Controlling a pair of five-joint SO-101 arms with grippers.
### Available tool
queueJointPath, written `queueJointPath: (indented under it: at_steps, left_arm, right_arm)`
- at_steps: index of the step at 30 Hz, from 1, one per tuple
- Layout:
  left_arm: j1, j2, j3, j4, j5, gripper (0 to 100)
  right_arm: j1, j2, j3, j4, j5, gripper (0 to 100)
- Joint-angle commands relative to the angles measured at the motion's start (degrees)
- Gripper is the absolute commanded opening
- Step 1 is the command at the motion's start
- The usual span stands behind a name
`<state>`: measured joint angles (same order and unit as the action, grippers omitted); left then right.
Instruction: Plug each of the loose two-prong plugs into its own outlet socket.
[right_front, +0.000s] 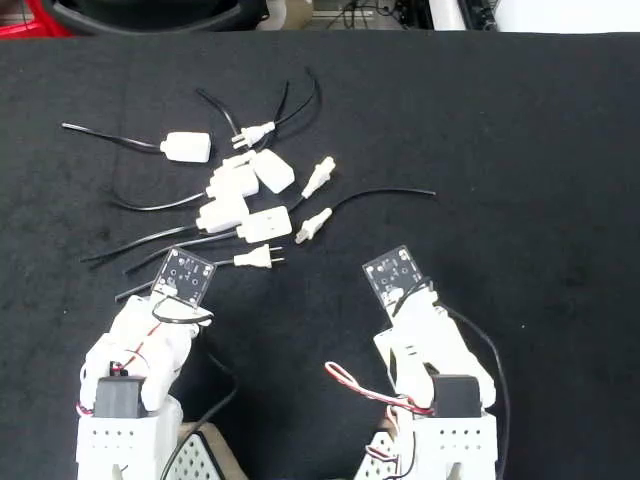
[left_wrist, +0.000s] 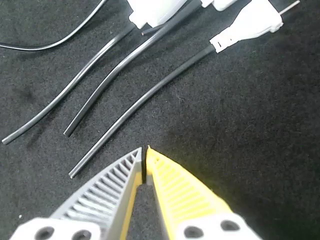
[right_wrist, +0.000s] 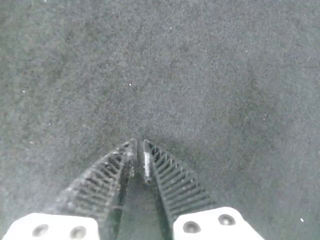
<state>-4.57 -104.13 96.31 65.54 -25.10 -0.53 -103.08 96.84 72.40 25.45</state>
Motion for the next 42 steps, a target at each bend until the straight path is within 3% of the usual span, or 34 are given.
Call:
queueJointPath:
  at_steps: [1, 35, 38, 42]
  left_arm:
    - [0.22, -0.18, 1.1, -0.97, 0.35, 3]
    - [0.13, -0.18, 1.1, -0.97, 0.35, 3]
    - [0.13, -0.18, 1.1, -0.97, 0.35, 3]
    - [0.22, -0.18, 1.1, -0.97, 0.35, 3]
  right_arm:
    - [0.53, -0.57, -0.13, 0.26, 0.18, 1.5]
    - [0.26, -0.66, -0.13, 0.18, -0.09, 1.5]
    - [0.97, -0.57, -0.13, -4.57, 0.18, 1.7]
    - [2.46, -0.57, -0.92, -9.76, 7.74, 1.8]
